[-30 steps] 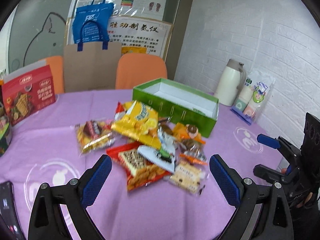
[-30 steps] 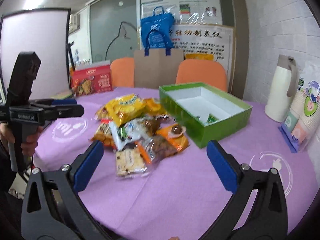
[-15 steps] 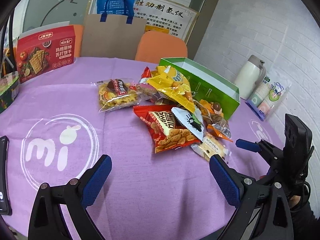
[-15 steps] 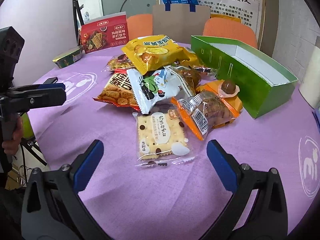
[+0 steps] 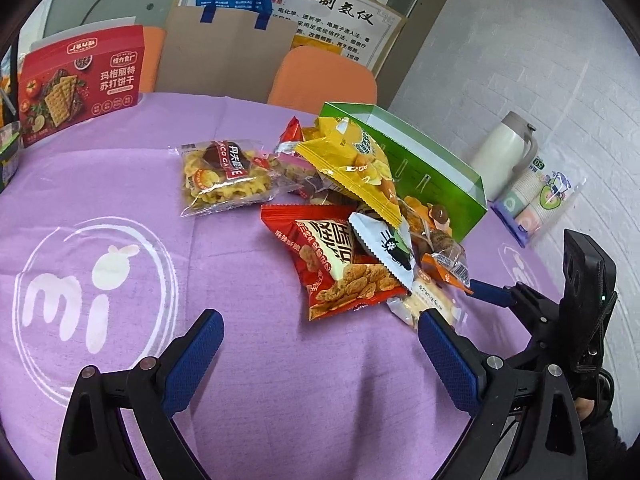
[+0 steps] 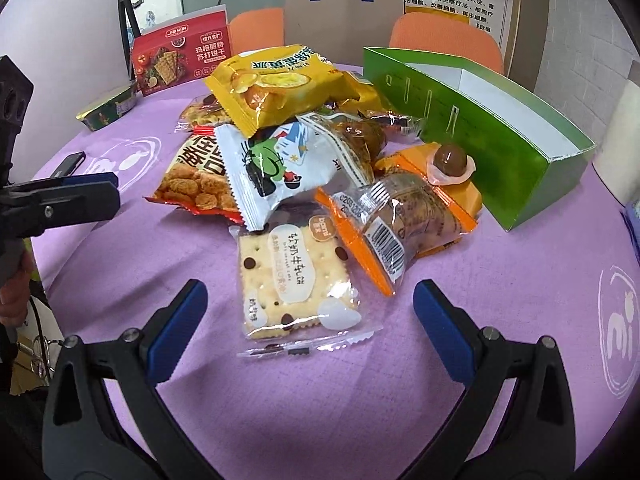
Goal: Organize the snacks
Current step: 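Move the right tool back toward the chocolate-chip cracker pack, then grasp the chocolate-chip cracker pack with the right tool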
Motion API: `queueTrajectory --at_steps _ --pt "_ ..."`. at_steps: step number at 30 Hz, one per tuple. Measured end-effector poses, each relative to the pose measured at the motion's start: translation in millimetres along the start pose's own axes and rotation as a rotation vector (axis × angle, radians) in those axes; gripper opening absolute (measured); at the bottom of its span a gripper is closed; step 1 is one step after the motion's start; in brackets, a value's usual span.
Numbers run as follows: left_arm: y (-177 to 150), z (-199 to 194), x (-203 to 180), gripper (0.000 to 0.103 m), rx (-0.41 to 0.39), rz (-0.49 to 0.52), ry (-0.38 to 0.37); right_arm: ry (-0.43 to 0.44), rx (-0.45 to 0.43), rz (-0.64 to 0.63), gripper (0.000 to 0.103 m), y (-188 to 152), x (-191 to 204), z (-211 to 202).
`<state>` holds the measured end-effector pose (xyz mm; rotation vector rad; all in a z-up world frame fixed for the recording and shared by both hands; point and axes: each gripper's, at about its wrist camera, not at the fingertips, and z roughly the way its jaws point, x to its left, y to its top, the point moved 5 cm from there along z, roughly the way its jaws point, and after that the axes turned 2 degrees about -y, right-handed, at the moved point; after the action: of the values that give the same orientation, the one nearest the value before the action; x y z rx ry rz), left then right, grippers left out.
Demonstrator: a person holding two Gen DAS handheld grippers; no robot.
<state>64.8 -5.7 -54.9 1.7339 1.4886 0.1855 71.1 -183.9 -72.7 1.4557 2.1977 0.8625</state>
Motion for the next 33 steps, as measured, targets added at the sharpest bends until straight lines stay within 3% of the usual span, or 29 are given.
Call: queueTrajectory --at_steps 4,8,9,20,26,29,33 --pt "6 -6 1 0.099 -0.030 -0.010 -0.010 -0.017 0.022 -0.019 0.102 3 4 9" --pt "10 -7 -4 0.099 -0.040 0.016 -0.020 -0.036 0.025 -0.026 0.067 -3 5 7" --pt "11 -6 -6 0.099 -0.039 0.023 -0.025 -0.026 0.024 -0.023 0.063 -4 4 4" --pt "18 -6 -49 0.095 -0.033 0.131 -0.110 -0.015 0.028 0.042 0.062 -44 -5 -40" --pt "21 11 -94 0.095 -0.002 0.213 -0.184 -0.100 0.037 0.085 0.062 -66 -27 -55" --pt "21 28 -119 0.087 0.029 0.266 -0.219 -0.152 0.025 0.136 0.062 -73 -46 -64" --pt "31 52 -143 0.086 0.049 0.315 -0.231 -0.182 0.009 0.211 0.062 -81 -70 -72"
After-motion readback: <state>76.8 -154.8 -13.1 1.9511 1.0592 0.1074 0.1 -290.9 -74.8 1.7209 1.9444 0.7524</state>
